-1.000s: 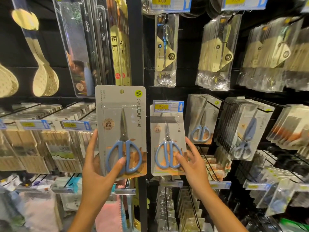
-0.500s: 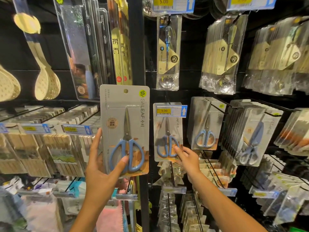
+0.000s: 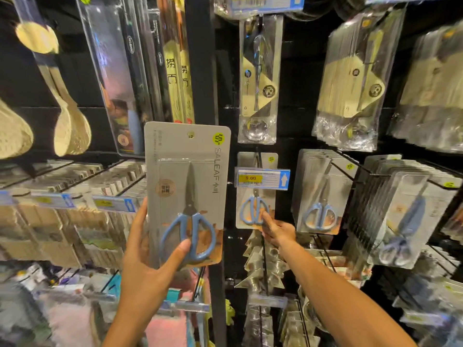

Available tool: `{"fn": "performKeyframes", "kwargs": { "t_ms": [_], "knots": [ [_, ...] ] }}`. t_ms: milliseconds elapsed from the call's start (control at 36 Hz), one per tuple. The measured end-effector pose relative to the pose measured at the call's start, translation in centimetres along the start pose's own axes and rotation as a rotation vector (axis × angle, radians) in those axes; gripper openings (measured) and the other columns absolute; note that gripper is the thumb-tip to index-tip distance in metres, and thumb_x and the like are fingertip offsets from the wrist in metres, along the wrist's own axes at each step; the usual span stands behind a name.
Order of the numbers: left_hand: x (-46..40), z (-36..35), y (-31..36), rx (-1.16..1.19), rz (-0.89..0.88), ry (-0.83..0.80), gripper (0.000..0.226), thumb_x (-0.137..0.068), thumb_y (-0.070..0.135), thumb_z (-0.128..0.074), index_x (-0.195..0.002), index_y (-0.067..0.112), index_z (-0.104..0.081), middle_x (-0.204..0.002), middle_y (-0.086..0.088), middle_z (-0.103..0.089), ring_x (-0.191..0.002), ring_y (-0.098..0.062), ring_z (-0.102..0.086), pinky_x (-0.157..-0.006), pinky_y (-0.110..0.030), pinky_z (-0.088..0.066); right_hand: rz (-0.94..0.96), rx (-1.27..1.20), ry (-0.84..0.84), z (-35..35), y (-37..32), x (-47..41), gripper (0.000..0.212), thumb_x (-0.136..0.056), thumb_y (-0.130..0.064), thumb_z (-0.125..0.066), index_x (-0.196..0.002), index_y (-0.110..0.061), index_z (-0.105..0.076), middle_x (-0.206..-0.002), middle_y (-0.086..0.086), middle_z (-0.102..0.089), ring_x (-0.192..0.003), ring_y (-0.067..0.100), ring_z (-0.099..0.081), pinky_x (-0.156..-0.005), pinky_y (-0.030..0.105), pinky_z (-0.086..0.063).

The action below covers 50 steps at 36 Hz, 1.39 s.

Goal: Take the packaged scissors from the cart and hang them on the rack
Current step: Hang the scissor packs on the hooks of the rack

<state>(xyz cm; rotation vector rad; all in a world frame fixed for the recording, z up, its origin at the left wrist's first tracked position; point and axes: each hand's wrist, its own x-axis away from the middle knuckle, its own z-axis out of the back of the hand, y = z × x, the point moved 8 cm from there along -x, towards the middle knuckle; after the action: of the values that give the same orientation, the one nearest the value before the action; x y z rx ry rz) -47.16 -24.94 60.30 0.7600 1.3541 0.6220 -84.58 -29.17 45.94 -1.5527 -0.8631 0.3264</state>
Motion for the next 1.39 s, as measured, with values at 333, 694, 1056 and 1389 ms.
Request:
{"fn": "performKeyframes", "kwargs": {
  "t_ms": [333, 694, 1056, 1389],
  "knots": [
    [0.6, 0.0, 1.4, 0.028, 0.048, -0.029, 0.098, -0.075, 0.031, -0.084, -0.148, 0.068, -0.031, -0.158, 0.022, -0.045, -0.143, -0.013, -0.05, -0.116, -0.059, -0.041, -0.147, 0.02, -0.293, 1.4, 4.5, 2.3, 0.075, -0.09, -0.009, -0.076, -0.153, -0.01, -0.034, -0.092, 0.013, -0.066, -0.06, 0.013, -0.061, -0.055, 0.024, -0.056],
    [2.4, -0.7, 2.0, 0.036, -0.021, -0.065, 0.097, -0.075, 0.033, -0.083, -0.15, 0.065, -0.031, -0.154, 0.038, -0.039, -0.142, 0.01, -0.04, -0.109, -0.013, -0.041, 0.406, 0.243, -0.632, -0.9, -3.0, 21.8, 0.06, -0.094, -0.025, -0.068, -0.148, -0.028, -0.043, -0.131, -0.003, -0.069, -0.115, 0.023, -0.071, -0.095, 0.036, -0.059],
    [5.5, -3.8, 3.5, 0.085, -0.04, -0.15, 0.092, -0.079, 0.043, -0.083, -0.15, 0.066, -0.028, -0.151, 0.043, -0.037, -0.137, 0.019, -0.04, -0.094, 0.004, -0.038, 0.66, 0.283, -0.561, -0.4, -4.3, 26.6, 0.086, -0.092, -0.016, -0.075, -0.151, -0.056, -0.027, -0.133, -0.009, -0.068, -0.111, 0.018, -0.073, -0.09, 0.036, -0.062],
    [-3.0, -4.8, 7.2, -0.199, -0.469, 0.019, 0.061, -0.104, 0.036, -0.055, -0.159, 0.018, -0.036, -0.163, 0.005, -0.036, -0.152, -0.02, -0.035, -0.126, -0.039, -0.03, 0.636, 0.367, -0.354, 6.7, -1.3, 22.6, 0.086, -0.092, -0.013, -0.074, -0.143, -0.068, -0.031, -0.126, -0.019, -0.07, -0.112, 0.01, -0.071, -0.09, 0.019, -0.057]
  ]
}}
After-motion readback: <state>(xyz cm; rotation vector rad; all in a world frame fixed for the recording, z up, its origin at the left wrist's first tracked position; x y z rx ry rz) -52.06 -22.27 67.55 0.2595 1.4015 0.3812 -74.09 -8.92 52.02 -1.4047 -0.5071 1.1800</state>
